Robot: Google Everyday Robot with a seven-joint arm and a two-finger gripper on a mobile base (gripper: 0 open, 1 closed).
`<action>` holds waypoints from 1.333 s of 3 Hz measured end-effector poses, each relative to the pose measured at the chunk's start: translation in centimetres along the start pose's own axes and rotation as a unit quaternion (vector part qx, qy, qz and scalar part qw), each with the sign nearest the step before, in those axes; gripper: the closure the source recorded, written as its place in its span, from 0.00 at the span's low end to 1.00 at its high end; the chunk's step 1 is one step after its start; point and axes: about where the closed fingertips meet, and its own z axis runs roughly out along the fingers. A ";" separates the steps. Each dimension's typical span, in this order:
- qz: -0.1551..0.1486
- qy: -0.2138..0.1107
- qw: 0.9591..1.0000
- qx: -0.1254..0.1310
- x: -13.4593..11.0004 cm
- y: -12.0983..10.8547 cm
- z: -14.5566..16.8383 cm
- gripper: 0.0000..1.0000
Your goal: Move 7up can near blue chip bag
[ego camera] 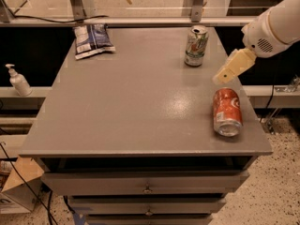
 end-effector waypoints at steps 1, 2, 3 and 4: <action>0.026 -0.036 0.999 -0.008 -0.5 -1.4 1.4 0.00; 0.029 -0.042 0.999 -0.010 -0.8 -1.5 1.5 0.00; 0.040 -0.059 0.997 -0.010 -0.9 -1.5 2.5 0.00; 0.044 -0.092 0.995 -0.004 -2.6 -2.2 4.5 0.00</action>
Offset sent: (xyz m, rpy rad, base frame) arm 0.0178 0.0009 -0.0045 0.0788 -0.0090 -0.0122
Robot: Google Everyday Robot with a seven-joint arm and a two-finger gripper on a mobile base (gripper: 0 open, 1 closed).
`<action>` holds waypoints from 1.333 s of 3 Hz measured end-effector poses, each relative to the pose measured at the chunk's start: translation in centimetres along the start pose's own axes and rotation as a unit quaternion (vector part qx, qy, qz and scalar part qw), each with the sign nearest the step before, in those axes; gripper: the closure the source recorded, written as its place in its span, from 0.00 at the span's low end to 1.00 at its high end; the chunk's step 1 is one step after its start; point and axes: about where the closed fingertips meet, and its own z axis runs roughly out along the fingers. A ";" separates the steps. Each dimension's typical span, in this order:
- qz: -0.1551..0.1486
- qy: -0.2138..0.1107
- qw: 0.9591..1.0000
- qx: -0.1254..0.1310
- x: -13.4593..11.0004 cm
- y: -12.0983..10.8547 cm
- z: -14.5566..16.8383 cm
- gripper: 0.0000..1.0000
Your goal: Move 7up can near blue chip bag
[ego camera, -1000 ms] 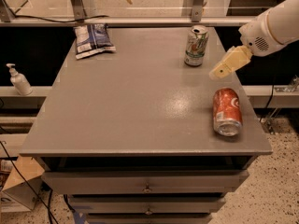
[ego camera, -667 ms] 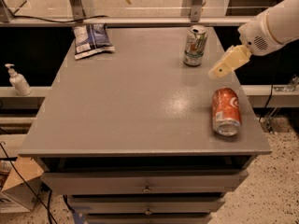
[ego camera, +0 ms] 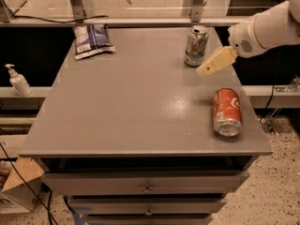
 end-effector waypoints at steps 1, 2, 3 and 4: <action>0.006 -0.037 0.999 -0.003 -1.4 -0.9 2.3 0.00; 0.017 -0.070 0.997 -0.012 -2.7 -1.6 4.3 0.00; 0.028 -0.102 0.994 -0.023 -4.0 -2.3 6.3 0.00; 0.046 -0.121 0.991 -0.022 -4.6 -3.6 7.7 0.00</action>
Offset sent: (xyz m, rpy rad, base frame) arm 0.0720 0.0389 -0.0063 0.2255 -0.0855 0.0353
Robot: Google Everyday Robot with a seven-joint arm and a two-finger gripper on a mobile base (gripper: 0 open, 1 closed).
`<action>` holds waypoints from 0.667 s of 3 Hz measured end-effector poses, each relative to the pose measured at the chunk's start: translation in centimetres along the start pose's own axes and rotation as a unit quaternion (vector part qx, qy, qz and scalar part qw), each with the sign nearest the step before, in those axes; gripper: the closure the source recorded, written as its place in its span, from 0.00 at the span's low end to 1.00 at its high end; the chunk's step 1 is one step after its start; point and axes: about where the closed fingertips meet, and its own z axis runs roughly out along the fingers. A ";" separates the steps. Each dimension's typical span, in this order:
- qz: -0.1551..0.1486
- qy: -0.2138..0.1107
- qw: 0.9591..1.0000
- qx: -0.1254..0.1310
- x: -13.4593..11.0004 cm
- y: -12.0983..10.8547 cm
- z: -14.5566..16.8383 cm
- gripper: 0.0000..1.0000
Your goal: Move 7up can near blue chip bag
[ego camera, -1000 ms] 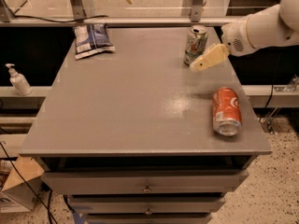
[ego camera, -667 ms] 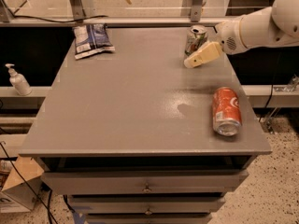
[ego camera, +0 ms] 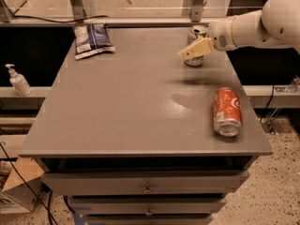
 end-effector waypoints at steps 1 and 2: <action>0.003 -0.008 1.000 0.000 -0.1 -0.5 0.5 0.18; 0.001 -0.014 1.000 -0.008 -0.2 -0.1 0.5 0.41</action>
Offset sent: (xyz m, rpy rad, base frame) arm 0.0001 0.0003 0.0033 0.0376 -0.0186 0.0288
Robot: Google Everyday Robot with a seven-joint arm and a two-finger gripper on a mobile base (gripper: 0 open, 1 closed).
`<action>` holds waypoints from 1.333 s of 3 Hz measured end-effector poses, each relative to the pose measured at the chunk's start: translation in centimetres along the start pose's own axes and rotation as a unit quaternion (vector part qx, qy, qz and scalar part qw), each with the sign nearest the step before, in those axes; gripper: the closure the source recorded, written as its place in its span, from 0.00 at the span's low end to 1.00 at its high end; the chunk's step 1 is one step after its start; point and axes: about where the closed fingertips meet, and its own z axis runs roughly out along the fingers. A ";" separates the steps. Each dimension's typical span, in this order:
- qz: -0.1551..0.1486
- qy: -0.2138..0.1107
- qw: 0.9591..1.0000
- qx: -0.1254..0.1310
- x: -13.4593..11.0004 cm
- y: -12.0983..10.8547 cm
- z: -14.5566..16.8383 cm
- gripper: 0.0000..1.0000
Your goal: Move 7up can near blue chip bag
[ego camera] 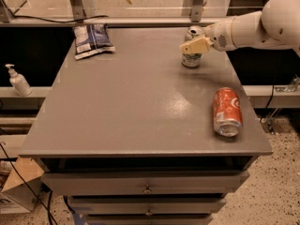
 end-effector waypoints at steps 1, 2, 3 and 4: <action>0.002 -0.005 1.000 -0.012 0.1 0.6 0.2 0.64; 0.008 -0.026 0.999 -0.037 -1.4 1.6 0.0 0.88; 0.008 -0.025 0.999 -0.039 -1.4 1.8 0.2 1.00; 0.021 -0.022 0.999 -0.033 -0.8 1.6 0.5 1.00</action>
Offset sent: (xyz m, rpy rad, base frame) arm -0.0202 0.0242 0.0349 0.1316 0.0092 0.1121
